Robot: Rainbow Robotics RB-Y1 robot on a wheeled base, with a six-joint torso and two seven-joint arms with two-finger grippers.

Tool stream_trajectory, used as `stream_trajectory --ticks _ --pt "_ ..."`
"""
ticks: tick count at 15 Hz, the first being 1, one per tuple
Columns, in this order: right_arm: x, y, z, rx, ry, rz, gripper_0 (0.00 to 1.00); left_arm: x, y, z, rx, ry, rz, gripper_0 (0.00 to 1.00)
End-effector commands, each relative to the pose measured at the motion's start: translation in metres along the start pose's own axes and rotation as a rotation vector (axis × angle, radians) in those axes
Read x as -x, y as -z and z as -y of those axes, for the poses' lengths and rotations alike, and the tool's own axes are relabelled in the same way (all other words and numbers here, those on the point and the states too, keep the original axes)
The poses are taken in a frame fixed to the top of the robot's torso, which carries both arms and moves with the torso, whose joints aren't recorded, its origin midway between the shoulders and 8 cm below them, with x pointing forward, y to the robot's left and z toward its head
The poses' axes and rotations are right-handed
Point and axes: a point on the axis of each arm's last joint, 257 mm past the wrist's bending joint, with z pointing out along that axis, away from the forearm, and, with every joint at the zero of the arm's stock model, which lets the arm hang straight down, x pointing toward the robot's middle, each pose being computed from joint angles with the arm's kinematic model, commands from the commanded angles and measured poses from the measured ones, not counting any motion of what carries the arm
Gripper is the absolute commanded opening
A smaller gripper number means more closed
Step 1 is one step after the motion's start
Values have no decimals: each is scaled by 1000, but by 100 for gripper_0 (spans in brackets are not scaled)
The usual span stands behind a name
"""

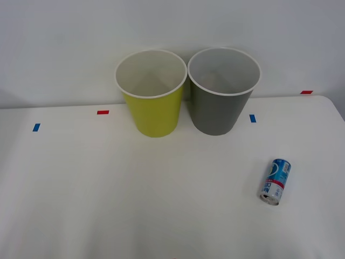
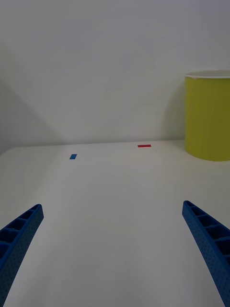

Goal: Put cans in the gray bin and PET bottles in the light green bin.

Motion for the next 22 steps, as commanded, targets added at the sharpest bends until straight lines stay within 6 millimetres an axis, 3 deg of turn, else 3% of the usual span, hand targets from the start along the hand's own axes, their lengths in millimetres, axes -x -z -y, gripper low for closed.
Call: stream_trajectory --ticks 1,4,9,17,22 --pt "-18 -6 -2 -6 -17 -26 100 0 0 0 0 0 0 100" --pt "-10 -6 -15 41 -20 21 100 0 0 0 0 0 0 100" --pt "1 -14 -7 41 -11 48 100 0 0 0 0 0 0 100" --pt "21 -55 -10 -52 -114 -33 100 0 0 0 0 0 0 100" --pt "56 -78 -18 -90 -113 -135 100 0 0 0 0 0 0 100"
